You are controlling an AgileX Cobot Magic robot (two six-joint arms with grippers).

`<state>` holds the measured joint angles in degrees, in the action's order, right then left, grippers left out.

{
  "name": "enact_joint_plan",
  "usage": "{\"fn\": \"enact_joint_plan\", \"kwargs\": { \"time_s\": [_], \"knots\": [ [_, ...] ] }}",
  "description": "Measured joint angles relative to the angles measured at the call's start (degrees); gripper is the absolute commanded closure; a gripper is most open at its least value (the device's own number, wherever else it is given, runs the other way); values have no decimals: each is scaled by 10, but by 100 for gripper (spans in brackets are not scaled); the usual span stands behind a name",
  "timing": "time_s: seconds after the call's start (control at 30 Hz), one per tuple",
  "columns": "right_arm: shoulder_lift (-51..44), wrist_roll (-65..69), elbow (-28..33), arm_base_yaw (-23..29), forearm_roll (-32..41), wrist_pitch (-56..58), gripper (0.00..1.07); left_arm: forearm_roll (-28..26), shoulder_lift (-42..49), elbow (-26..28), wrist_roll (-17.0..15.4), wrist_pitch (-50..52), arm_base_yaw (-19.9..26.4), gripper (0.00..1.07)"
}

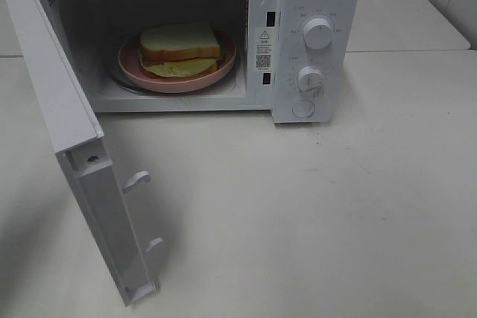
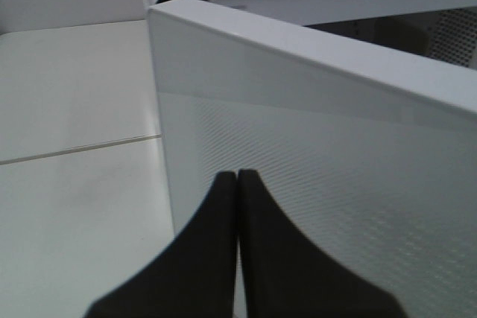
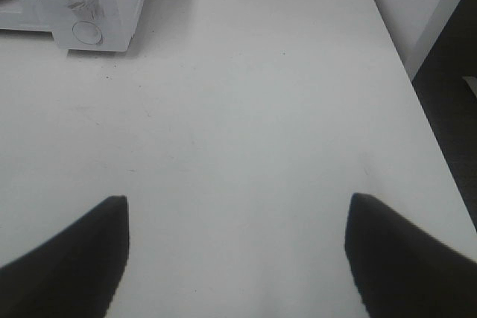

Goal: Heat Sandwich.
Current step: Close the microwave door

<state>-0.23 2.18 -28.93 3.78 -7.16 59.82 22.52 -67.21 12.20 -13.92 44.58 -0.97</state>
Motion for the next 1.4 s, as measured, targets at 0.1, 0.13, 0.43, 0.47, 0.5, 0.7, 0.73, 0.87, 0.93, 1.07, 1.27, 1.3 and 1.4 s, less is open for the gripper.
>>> {"fn": "enact_joint_plan", "kwargs": {
  "time_s": [0.1,0.13,0.43,0.47,0.5,0.7,0.73,0.87,0.93,1.07,1.27,1.3,1.4],
  "knots": [
    [0,0,0,0,0,0,31,-17,0,0,5,2,-23,106],
    [0,0,0,0,0,0,31,-27,0,0,10,2,-31,106],
    [0,0,0,0,0,0,31,-92,0,0,44,3,-93,106],
    [0,0,0,0,0,0,31,-103,0,0,48,3,-103,106],
    [0,0,0,0,0,0,31,-103,0,0,48,3,-103,106],
    [0,0,0,0,0,0,31,-128,-10,0,68,3,-131,106],
    [0,0,0,0,0,0,31,-133,-17,1,69,3,-138,106],
    [0,0,0,0,0,0,31,-151,-42,11,71,3,-163,106],
    [0,0,0,0,0,0,31,-173,-53,17,83,3,-180,106],
    [0,0,0,0,0,0,31,-253,-78,34,139,4,-242,106],
    [0,0,0,0,0,0,31,-332,-101,53,192,6,-300,106],
    [0,0,0,0,0,0,31,-345,-107,57,201,8,-311,106],
    [0,0,0,0,0,0,31,-378,-122,74,219,12,-337,106]
  ]
}}
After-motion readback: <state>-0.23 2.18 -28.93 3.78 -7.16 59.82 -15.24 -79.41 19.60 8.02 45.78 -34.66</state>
